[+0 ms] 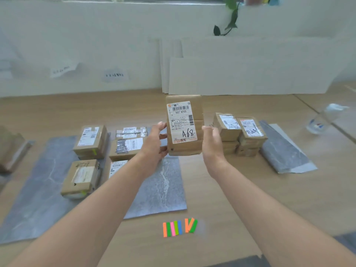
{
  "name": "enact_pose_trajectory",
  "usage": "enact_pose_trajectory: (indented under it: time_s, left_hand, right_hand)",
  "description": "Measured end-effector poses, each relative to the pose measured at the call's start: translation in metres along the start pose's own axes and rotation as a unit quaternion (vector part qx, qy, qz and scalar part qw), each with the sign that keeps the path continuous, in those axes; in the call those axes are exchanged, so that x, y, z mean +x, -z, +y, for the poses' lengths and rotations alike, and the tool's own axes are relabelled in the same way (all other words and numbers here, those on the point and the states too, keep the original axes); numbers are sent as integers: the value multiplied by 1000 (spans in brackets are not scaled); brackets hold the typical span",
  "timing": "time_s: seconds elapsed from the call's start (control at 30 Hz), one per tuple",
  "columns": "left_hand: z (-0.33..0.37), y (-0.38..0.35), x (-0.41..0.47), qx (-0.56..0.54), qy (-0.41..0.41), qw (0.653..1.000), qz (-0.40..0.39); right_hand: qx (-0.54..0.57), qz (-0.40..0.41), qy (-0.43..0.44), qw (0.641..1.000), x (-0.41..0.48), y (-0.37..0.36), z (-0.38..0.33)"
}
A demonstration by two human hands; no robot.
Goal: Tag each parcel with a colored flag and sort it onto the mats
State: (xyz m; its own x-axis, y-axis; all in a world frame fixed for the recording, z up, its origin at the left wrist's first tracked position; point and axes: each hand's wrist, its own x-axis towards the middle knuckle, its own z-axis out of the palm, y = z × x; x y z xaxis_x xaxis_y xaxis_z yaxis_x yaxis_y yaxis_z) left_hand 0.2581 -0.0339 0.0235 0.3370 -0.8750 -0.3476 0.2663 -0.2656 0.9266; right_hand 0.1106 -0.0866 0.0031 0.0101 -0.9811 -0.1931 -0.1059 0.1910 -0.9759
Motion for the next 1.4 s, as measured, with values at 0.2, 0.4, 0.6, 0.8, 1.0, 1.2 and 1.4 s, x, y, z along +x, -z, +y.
enact_pose_trajectory:
  time_s: [0.2, 0.4, 0.6, 0.8, 1.0, 1.2, 1.4]
  left_hand:
    - [-5, 68, -59, 13, -22, 999, -36]
    - [-20, 144, -113, 9, -3, 999, -41]
    - [-29, 193, -135, 12, 8, 999, -32]
    - [-56, 220, -135, 5, 28, 1000, -5]
    - [-99, 234, -126, -26, 75, 995, 69]
    - [-146, 249, -128, -18, 135, 985, 108]
    - [-179, 266, -136, -28, 182, 974, 130]
  right_hand:
    - [2, -13, 66, 998, -75, -38, 6]
    - [-8, -10, 69, 998, -152, -86, 22]
    - [-7, -27, 67, 997, -194, -118, 35]
    - [-4, -44, 22, 999, -207, -140, 58]
    - [-25, -77, -23, 996, -198, -154, 106]
    - [-57, -111, -89, 988, -206, -156, 159]
    - [-90, -154, -149, 972, -215, -164, 190]
